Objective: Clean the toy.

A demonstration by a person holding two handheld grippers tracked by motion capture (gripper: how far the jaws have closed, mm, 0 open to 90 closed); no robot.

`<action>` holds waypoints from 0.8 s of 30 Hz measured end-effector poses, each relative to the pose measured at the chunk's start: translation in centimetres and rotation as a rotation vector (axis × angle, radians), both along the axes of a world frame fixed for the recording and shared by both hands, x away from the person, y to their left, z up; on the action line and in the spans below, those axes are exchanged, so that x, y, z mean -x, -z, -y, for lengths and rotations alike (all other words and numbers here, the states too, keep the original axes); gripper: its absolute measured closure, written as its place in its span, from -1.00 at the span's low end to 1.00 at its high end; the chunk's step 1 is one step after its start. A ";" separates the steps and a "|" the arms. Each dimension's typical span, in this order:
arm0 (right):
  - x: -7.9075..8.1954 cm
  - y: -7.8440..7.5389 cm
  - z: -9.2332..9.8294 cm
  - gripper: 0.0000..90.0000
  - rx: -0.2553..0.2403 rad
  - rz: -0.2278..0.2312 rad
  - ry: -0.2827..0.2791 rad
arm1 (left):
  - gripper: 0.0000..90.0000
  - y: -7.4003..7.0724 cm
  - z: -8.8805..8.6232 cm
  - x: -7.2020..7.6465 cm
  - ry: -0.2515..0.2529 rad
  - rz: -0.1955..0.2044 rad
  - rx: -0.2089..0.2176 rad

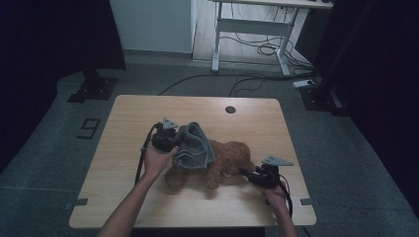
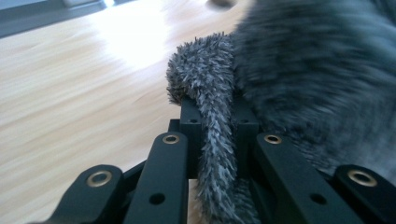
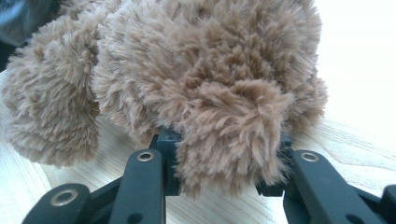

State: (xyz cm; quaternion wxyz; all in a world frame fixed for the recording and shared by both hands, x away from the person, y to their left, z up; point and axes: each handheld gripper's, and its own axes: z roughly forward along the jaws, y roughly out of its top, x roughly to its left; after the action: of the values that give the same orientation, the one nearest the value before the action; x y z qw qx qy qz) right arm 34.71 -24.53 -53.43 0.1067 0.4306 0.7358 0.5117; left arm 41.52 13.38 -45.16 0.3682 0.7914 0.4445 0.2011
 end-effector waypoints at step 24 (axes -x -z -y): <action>-0.1 0.1 0.1 0.36 -0.006 -0.002 0.010 | 0.76 -0.4 -3.2 1.5 0.021 0.016 0.147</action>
State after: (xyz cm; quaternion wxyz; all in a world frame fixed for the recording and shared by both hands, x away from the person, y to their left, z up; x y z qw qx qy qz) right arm 34.85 -24.65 -53.56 0.1072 0.4354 0.7320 0.5129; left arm 40.00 16.58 -44.71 0.4311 0.7652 0.4468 0.1705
